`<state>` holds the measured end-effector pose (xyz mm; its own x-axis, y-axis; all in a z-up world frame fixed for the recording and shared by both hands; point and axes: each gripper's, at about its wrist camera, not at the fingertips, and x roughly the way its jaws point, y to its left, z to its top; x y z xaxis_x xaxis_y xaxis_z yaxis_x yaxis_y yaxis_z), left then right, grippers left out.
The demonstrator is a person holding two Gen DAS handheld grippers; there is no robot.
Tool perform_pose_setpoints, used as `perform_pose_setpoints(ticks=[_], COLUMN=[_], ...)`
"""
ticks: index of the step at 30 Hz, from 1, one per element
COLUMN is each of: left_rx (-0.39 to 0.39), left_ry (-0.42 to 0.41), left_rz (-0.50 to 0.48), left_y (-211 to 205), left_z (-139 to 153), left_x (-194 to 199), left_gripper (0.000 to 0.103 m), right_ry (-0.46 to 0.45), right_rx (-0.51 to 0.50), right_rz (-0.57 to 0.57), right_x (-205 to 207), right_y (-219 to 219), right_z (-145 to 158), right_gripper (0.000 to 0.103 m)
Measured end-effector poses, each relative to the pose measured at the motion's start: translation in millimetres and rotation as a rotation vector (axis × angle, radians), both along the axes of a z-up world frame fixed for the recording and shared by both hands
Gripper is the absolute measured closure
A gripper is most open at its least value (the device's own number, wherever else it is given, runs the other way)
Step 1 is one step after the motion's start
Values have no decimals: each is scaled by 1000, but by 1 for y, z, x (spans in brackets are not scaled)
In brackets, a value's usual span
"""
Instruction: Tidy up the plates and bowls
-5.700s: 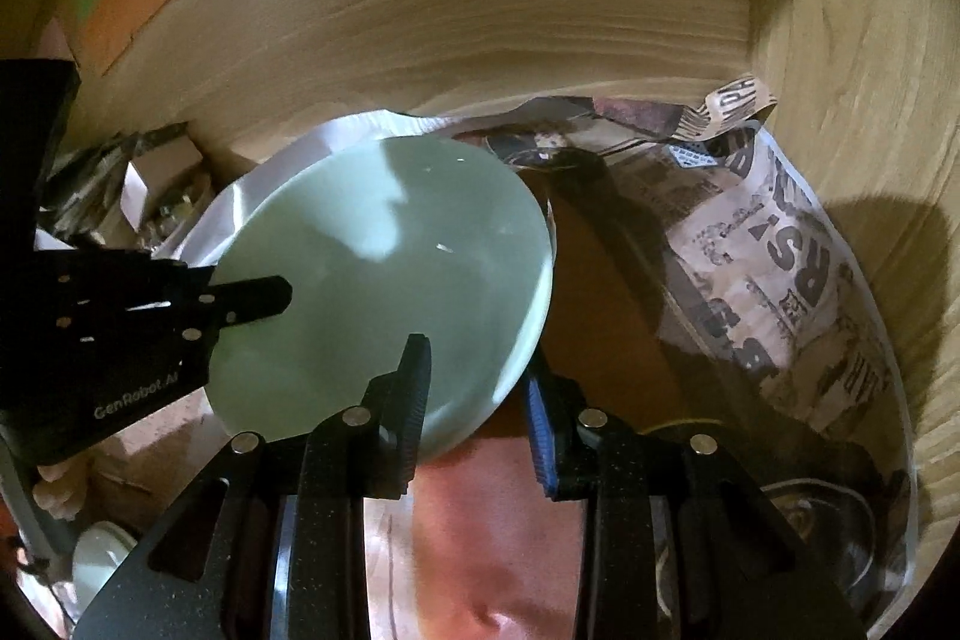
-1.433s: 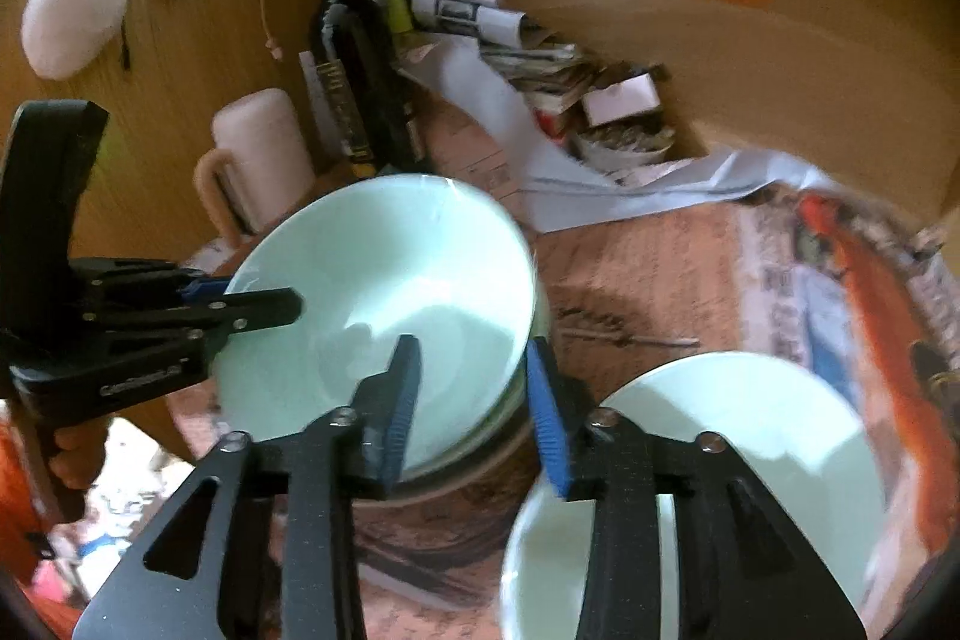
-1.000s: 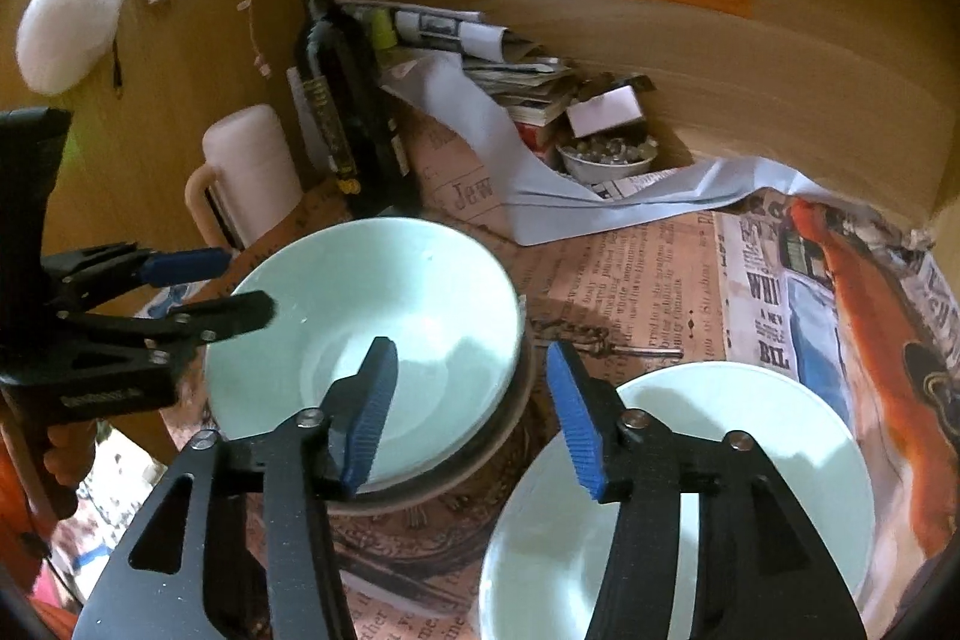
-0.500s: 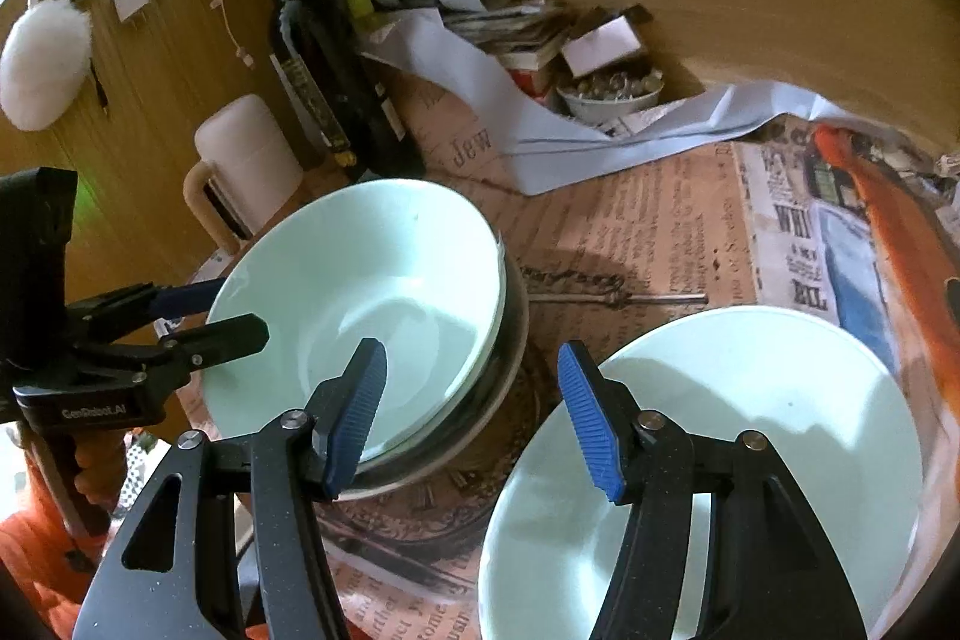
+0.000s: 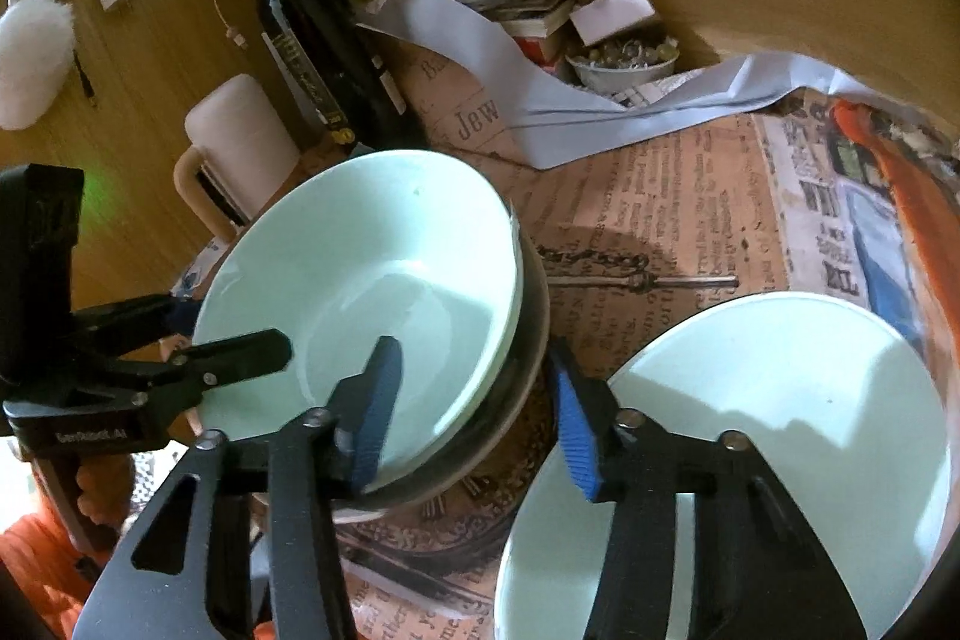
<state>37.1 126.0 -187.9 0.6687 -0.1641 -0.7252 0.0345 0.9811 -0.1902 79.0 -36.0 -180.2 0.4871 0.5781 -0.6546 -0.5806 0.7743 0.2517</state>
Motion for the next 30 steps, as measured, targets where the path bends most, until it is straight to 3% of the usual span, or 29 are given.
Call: perform_pose_setpoints(ticks=[6,15,23,30], left_rx=[17,95,76,122], left_ry=[-19,-44,-51,-112], left_rz=[-4,78,111,137], left_y=[-1,-13,-9,-15], left_z=[0,2,6,16], left_x=[-2,-3,-4,-9], left_gripper=[46,49,54,57], right_ry=[-23,-44,-69,-81], right_rx=[-23,3,13,29], right_rz=[-17,-65,-80,-93], right_x=[-3,-5,-6,-6], right_y=[3,1,3,2], right_z=[0,1,5,8], right_gripper=[60,61,64,65])
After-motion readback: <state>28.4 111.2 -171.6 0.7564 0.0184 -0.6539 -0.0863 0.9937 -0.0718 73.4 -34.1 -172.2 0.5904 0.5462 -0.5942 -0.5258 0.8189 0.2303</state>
